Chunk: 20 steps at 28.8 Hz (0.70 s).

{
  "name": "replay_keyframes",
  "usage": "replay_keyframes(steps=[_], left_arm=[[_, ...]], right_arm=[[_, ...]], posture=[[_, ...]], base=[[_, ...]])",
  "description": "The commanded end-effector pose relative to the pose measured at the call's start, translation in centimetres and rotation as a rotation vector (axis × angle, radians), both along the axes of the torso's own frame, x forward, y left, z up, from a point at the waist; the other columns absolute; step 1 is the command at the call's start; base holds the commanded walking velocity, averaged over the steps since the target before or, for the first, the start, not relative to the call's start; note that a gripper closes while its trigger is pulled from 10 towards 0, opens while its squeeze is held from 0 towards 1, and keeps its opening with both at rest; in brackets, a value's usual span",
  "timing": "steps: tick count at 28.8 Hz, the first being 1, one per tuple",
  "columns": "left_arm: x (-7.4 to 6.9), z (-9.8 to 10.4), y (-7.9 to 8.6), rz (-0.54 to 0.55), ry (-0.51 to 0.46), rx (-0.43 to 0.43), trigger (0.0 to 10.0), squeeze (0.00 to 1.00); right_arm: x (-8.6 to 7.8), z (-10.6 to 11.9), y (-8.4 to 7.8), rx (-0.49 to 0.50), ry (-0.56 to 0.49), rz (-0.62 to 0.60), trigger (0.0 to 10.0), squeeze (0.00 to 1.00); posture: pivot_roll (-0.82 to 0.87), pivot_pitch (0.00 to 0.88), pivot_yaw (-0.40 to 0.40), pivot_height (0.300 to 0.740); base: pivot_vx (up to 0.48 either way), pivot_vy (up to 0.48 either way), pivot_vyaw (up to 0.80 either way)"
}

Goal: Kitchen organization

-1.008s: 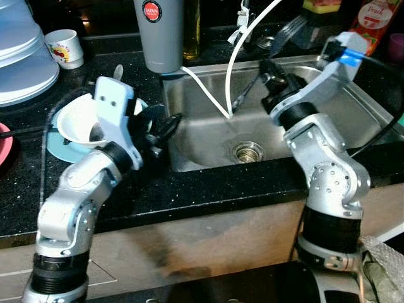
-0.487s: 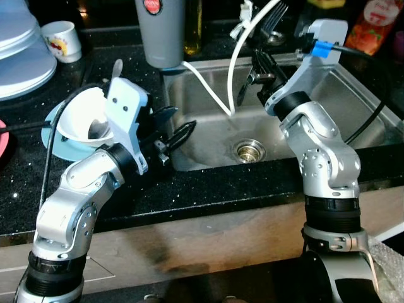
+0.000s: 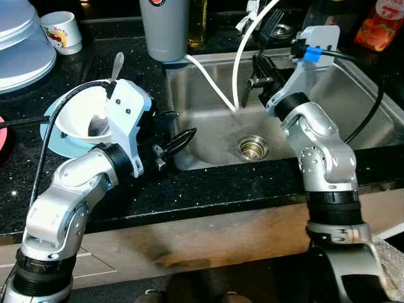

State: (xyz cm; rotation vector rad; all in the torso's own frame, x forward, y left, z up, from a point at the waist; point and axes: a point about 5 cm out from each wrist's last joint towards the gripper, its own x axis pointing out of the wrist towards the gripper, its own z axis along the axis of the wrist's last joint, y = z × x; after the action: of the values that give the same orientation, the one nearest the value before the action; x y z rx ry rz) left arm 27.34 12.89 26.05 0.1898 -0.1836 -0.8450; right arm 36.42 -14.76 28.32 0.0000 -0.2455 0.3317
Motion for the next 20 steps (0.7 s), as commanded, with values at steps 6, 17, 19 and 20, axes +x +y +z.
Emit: replay_keyframes(steps=[6,17,19,20], left_arm=[[0.7,-0.4,-1.1,-0.088,0.027,0.131,10.0,0.00],[1.9,-1.3,-1.4,-0.036,0.043,0.220,10.0,0.00],[1.9,-1.3,-1.4,-0.038,0.043,0.222,10.0,0.00],[1.8,-1.4,-1.4,-0.046,0.048,0.222,10.0,0.00]], right_arm=[[1.0,-2.8,-0.3,-0.146,0.135,0.039,0.0,0.00],[1.7,-6.4,-0.8,-0.293,0.329,0.142,7.3,0.00],[1.7,-6.6,-0.8,-0.295,0.336,0.143,9.1,0.00],[1.8,-6.7,-0.9,-0.297,0.342,0.147,10.0,0.00]], posture=[[0.05,0.175,0.003,0.740],[0.04,0.174,0.011,0.740],[0.04,0.174,0.011,0.740],[0.04,0.174,0.011,0.740]], base=[[0.000,0.000,0.00],[0.000,0.000,0.00],[0.000,0.000,0.00],[0.000,0.000,0.00]])
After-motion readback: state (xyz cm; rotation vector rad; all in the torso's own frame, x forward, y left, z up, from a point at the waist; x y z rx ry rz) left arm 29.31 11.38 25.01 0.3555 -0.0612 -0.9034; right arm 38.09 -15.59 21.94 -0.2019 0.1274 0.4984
